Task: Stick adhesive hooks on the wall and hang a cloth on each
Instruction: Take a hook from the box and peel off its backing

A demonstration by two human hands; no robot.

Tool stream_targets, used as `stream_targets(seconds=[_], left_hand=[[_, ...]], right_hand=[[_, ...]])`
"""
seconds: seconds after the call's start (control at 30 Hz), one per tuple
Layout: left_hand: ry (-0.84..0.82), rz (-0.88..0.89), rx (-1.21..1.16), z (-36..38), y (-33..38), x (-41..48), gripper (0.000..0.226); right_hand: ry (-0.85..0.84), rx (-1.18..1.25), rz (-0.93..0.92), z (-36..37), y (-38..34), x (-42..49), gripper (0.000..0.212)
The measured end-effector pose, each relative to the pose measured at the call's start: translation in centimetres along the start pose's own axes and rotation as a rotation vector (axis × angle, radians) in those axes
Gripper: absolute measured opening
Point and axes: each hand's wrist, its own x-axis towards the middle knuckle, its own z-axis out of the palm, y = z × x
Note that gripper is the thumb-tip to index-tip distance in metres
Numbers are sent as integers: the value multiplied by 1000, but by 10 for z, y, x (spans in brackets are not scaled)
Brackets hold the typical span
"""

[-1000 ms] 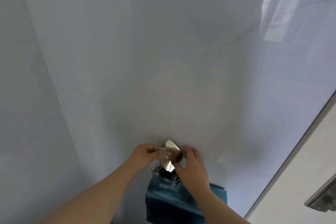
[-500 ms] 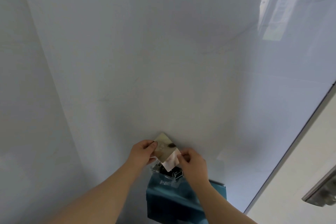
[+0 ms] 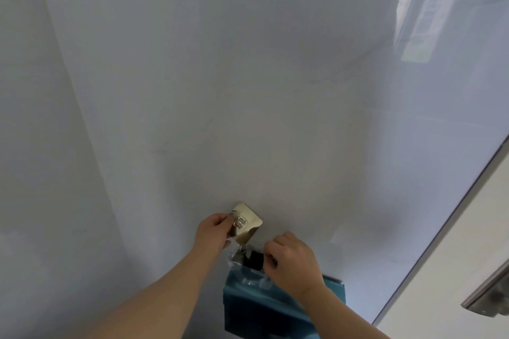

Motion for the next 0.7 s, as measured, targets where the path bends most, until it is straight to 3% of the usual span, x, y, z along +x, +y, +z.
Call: stream_targets(seconds=[0.2,0.33,0.5,0.63,0.7], left_hand=[[-5,-18,64,2,-1,1,10],[-44,-44,154,3,-2,-1,12],[-127,-200,57,6,-4,-7,11],[-126,-311,-107,9,-4,-7,13],[-115,-338,-159,9,-4,-5,12]], right_hand=[[53,28,-159,-1,2,-2,15],[-38,-90,-270,3,5,-5,9],[-147,-221,-123,10,8,-4,35],[-26,-141,-61,0,6,2,12],[24,-64,-5,-4,4,5,16]])
